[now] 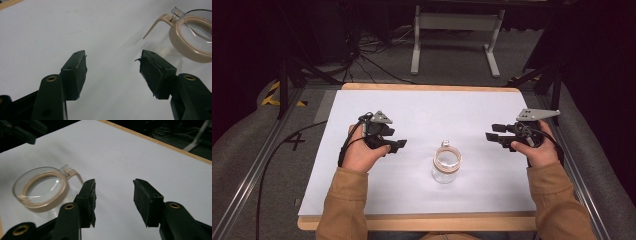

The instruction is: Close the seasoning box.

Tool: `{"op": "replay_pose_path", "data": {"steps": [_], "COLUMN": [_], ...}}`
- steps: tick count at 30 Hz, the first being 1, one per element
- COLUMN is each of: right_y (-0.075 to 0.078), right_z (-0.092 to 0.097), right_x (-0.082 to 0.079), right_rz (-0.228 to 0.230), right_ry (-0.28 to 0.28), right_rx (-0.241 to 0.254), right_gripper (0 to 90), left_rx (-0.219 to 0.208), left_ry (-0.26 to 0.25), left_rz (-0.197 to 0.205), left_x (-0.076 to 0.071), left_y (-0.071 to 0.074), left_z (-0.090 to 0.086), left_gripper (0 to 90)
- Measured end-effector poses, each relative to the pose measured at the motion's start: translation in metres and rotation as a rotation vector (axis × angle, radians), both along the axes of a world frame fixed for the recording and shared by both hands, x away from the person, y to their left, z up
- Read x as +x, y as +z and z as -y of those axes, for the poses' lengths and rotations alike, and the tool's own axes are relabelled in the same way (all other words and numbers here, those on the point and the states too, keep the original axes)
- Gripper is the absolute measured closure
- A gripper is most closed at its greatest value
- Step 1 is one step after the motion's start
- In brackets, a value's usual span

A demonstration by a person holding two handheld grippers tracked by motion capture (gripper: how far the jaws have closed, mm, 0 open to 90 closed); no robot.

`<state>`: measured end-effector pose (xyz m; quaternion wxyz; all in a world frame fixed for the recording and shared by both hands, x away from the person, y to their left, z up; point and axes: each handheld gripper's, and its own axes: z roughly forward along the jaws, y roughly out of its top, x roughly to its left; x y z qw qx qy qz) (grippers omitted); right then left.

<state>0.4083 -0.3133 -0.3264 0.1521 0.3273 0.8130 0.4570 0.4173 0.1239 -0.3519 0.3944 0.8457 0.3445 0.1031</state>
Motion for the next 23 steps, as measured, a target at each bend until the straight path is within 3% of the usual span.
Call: {"op": "replay_pose_path", "data": {"steps": [7, 15, 19, 23], "right_y": [-0.018, -0.055, -0.069, -0.071], "right_z": [0.029, 0.049, 0.053, 0.053], "right_x": [0.017, 0.037, 0.043, 0.043], "right_rz": [-0.026, -0.114, -0.16, -0.169], "right_ry": [-0.106, -0.193, -0.215, -0.22], "right_rx": [-0.045, -0.096, -0.111, -0.113], "right_gripper": [47.8, 45.7, 45.2, 44.5], "left_rx": [-0.013, -0.002, -0.007, -0.01], "left_ry": [0.032, 0.06, 0.066, 0.071], "left_rz": [-0.022, -0.054, -0.061, -0.06], "left_x": [0.007, 0.017, 0.018, 0.019], "left_y": [-0.01, -0.024, -0.026, -0.027], "left_z": [-0.004, -0.012, -0.013, -0.014], "left_gripper": [37.7, 36.7, 36.4, 36.1]}}
